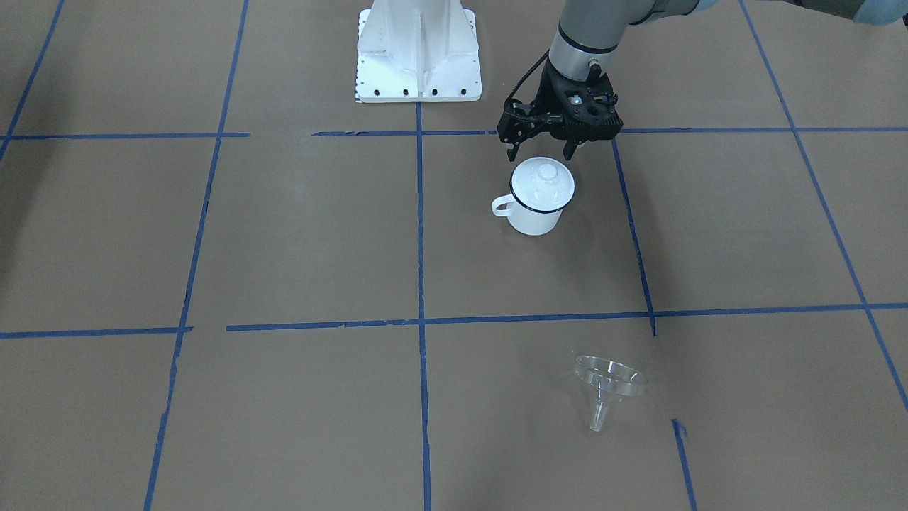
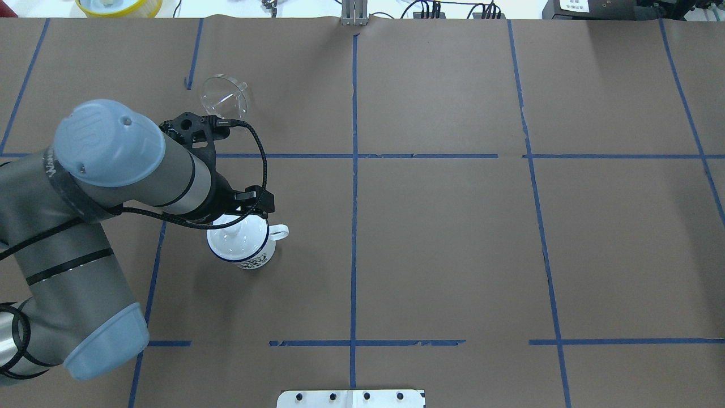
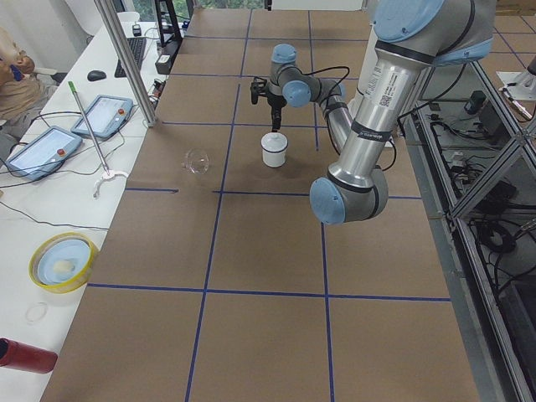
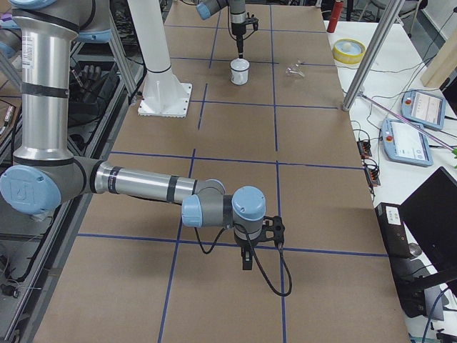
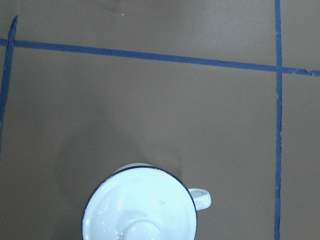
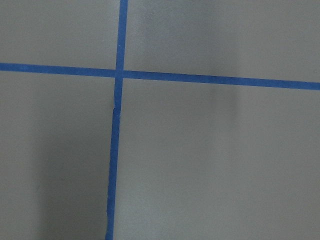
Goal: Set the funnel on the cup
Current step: 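Move the left gripper over the white lid on the mug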
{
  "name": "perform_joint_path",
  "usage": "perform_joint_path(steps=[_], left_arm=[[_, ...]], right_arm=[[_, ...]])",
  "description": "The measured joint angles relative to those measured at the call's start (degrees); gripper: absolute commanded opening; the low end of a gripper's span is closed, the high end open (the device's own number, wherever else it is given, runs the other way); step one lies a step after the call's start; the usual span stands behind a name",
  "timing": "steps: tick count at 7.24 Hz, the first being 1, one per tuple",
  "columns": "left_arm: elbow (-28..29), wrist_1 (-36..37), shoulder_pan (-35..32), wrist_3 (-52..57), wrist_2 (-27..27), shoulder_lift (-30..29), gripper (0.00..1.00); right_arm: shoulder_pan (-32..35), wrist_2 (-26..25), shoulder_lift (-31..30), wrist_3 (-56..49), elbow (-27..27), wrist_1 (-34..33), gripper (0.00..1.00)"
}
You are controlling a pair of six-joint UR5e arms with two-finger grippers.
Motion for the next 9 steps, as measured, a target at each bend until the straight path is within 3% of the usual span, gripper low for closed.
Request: perform_joint_path(steps=[5,9], left_arm=[[2.9,0.3,0.4,-0.2,2.6,0.1,0.92],[2.9,0.3,0.5,0.0,2.5,0.1,0.84]], right_arm=[[0.0,0.0,0.0,0.0,0.0,0.0,1.0],[0.0,0.0,0.0,0.0,0.0,0.0,1.0]])
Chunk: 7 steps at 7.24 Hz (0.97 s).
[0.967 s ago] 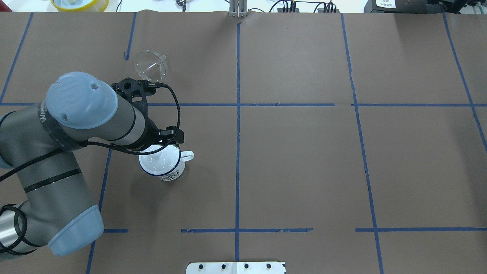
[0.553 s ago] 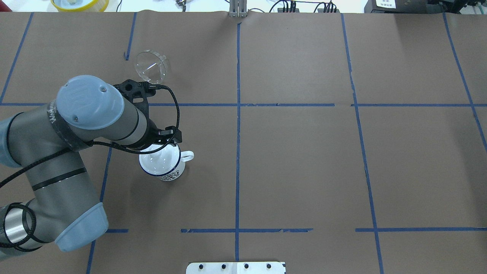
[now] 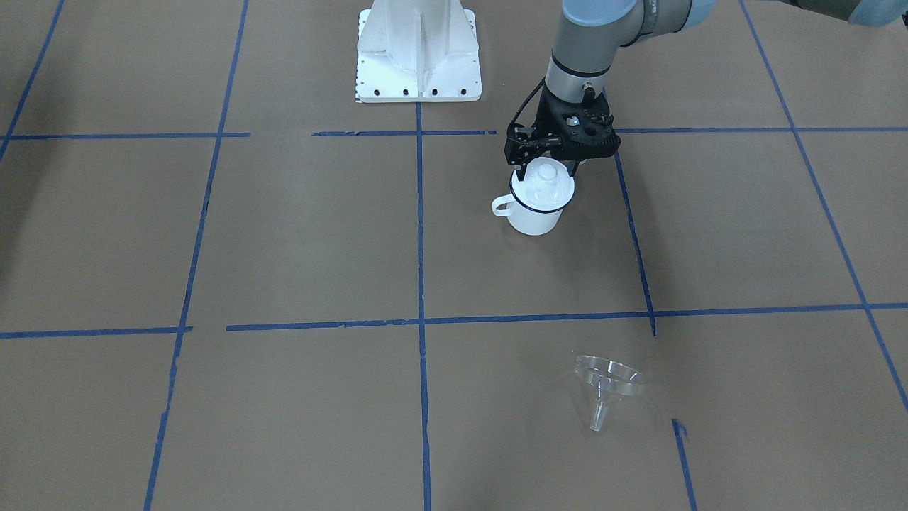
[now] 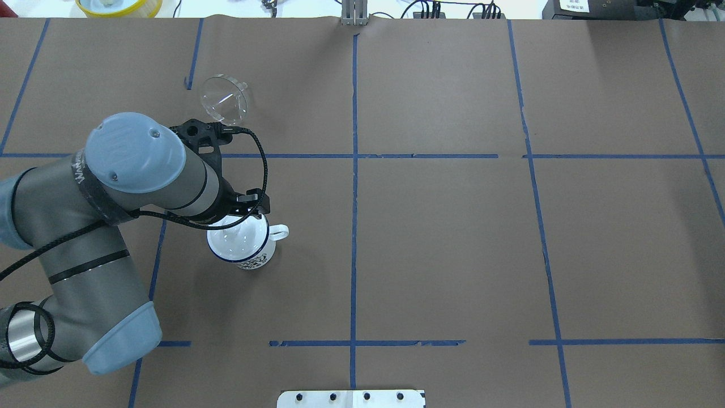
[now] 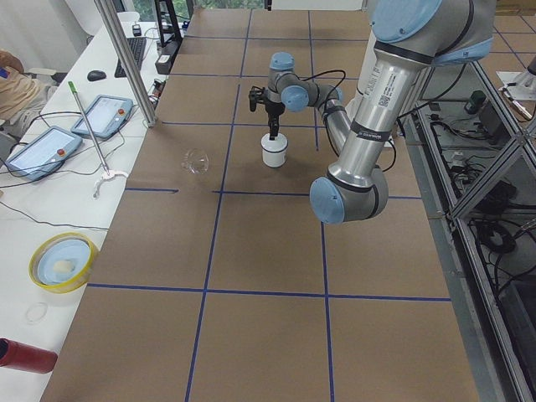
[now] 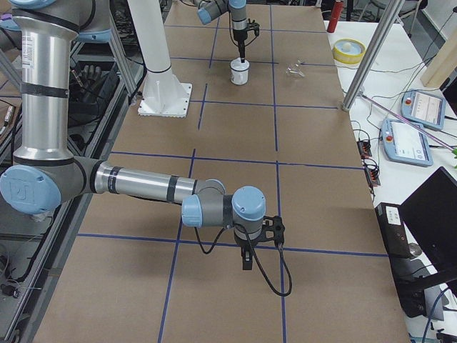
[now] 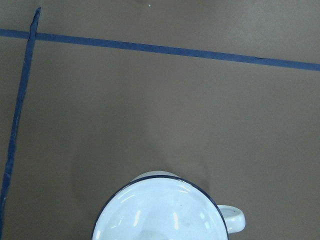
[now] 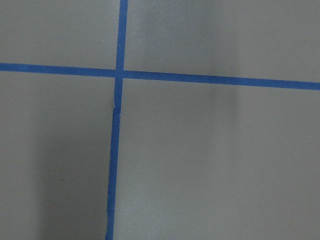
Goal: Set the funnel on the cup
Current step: 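Move the left gripper over the white lid on the mug, then lower the left gripper and grasp the white lid's knob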
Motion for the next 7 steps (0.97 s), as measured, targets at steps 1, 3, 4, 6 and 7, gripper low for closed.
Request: perform_joint_path(steps=[1,3,4,6,7], left_arm=[[0.0,0.0,0.0,0.0,0.0,0.0,0.74],[0.3,0.1,0.1,0.0,0.0,0.0,0.72],[0.5,0.1,0.1,0.0,0.0,0.0,0.72],[0.7,0.1,0.1,-0.1,0.0,0.0,0.72],[0.7,0.1,0.3,0.0,0.0,0.0,0.72]], right_arm=[[0.0,0.0,0.0,0.0,0.0,0.0,1.0],[0.0,0.0,0.0,0.0,0.0,0.0,1.0],[0.0,0.0,0.0,0.0,0.0,0.0,1.0],[0.0,0.0,0.0,0.0,0.0,0.0,1.0],[0.0,0.0,0.0,0.0,0.0,0.0,1.0]])
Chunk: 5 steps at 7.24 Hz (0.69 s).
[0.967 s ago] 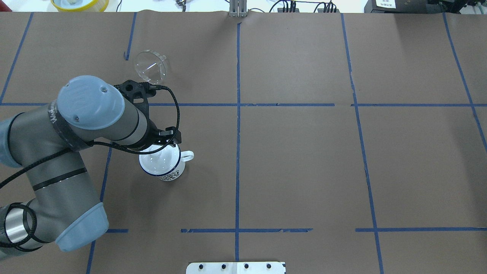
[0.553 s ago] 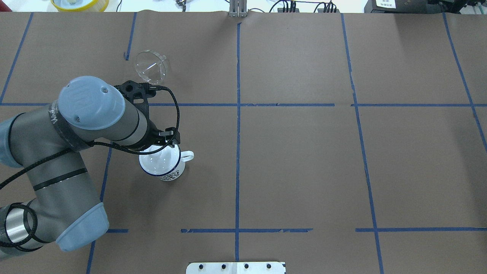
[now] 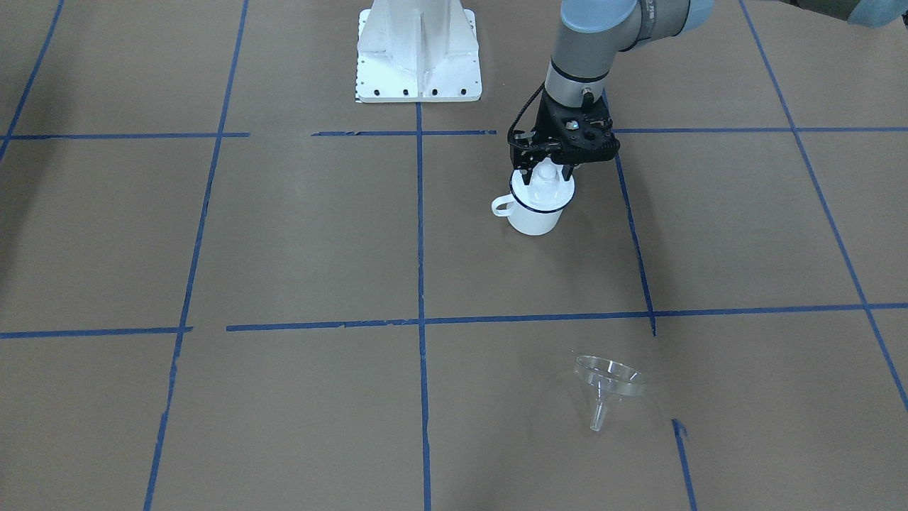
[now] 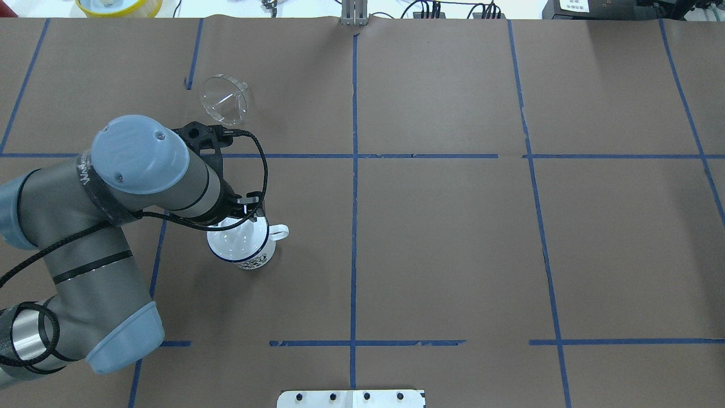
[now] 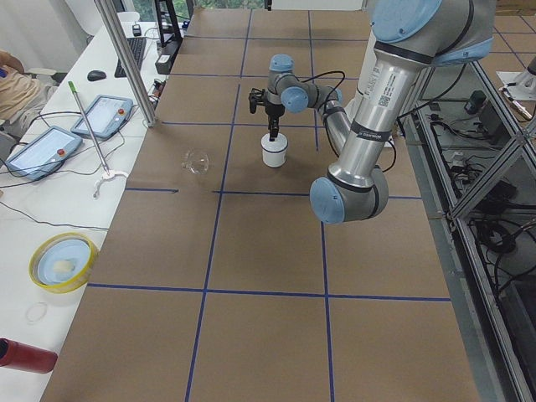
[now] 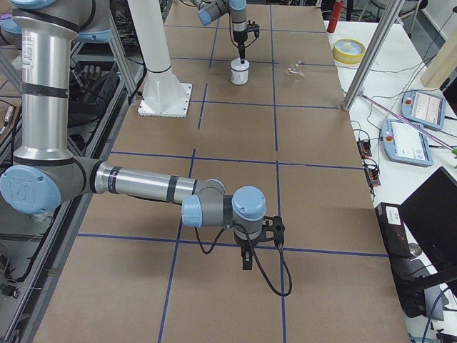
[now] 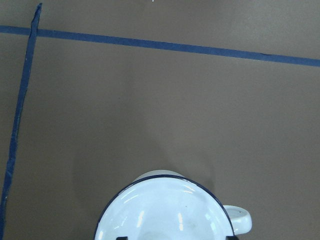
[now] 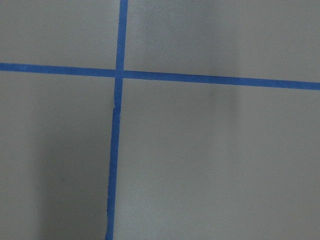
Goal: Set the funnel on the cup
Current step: 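Lower the left gripper and grasp the white lid's knob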
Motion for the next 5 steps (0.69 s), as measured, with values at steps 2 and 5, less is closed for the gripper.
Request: perform_joint_path(steps=[2,5], left_arm=[[-0.3,0.1,0.5,0.0,-0.1,0.0,0.71],[-0.6,0.3,0.9,0.0,0.0,0.5,0.68]], right_arm=[[0.0,0.0,0.0,0.0,0.0,0.0,1.0],[0.0,0.0,0.0,0.0,0.0,0.0,1.0]])
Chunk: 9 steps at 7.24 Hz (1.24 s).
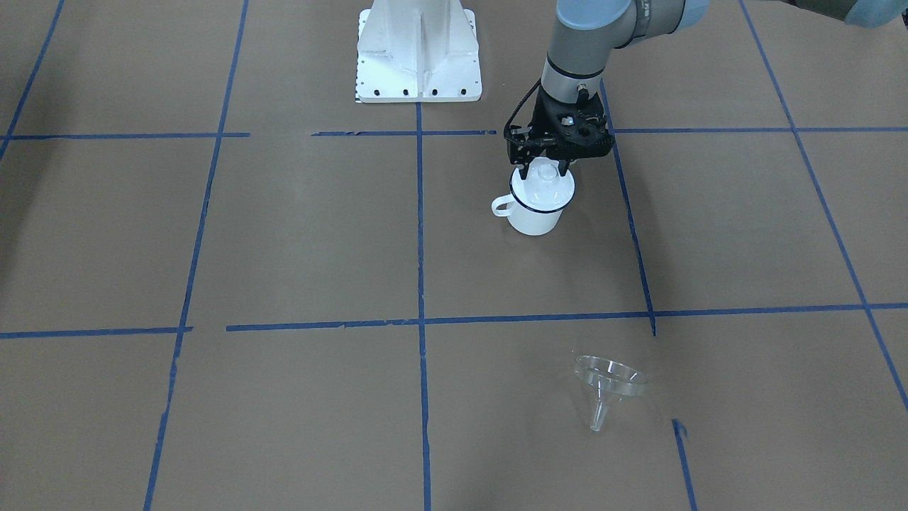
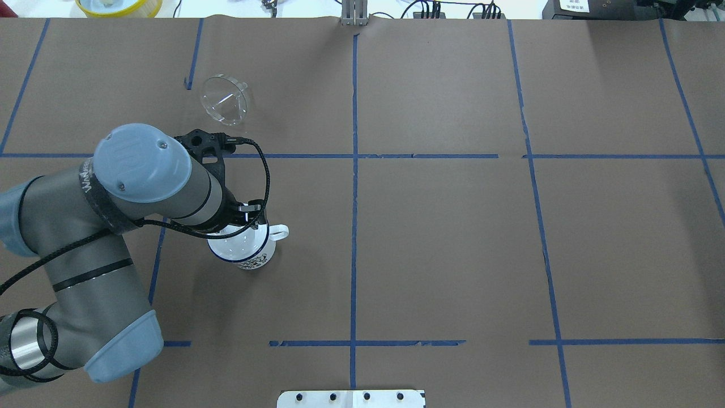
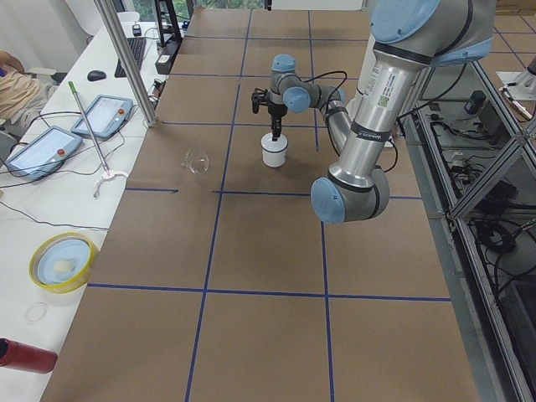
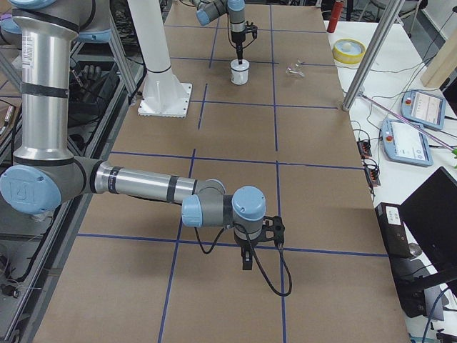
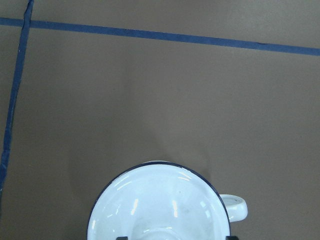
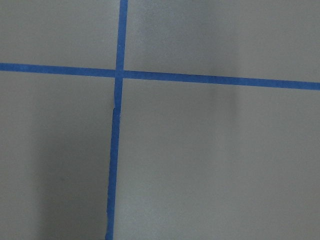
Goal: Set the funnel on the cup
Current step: 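Lower the left gripper and grasp the white lid's knob, then lift the lid off the mug and set it down beside the mug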
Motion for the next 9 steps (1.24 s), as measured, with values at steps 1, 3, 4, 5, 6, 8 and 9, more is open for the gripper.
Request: perform_joint_path(steps=[1,3,4,5,6,8,9], left_arm=[[0.0,0.0,0.0,0.0,0.0,0.2,0.64],[-0.2,0.0,-0.1,0.0,0.0,0.3,0.26],[-0.2,0.1,-0.1,0.0,-0.1,0.3,0.04],[-0.3,0.1,-0.3,0.0,-0.1,0.2,0.0],[-0.6,0.1,-0.5,0.0,-0.1,0.2,0.0],[-3.5,1.4,-1.2,0.4,-0.1,0.4,0.0],[-6.3,3.1,-2.0,1.8,-0.1,1.3,0.0]], right_arm=[[0.0,0.0,0.0,0.0,0.0,0.0,1.0],[0.0,0.0,0.0,0.0,0.0,0.0,1.0],[0.0,0.0,0.0,0.0,0.0,0.0,1.0],[0.0,0.0,0.0,0.0,0.0,0.0,1.0],[0.0,0.0,0.0,0.0,0.0,0.0,1.0],[0.0,0.0,0.0,0.0,0.0,0.0,1.0],[0.0,0.0,0.0,0.0,0.0,0.0,1.0]])
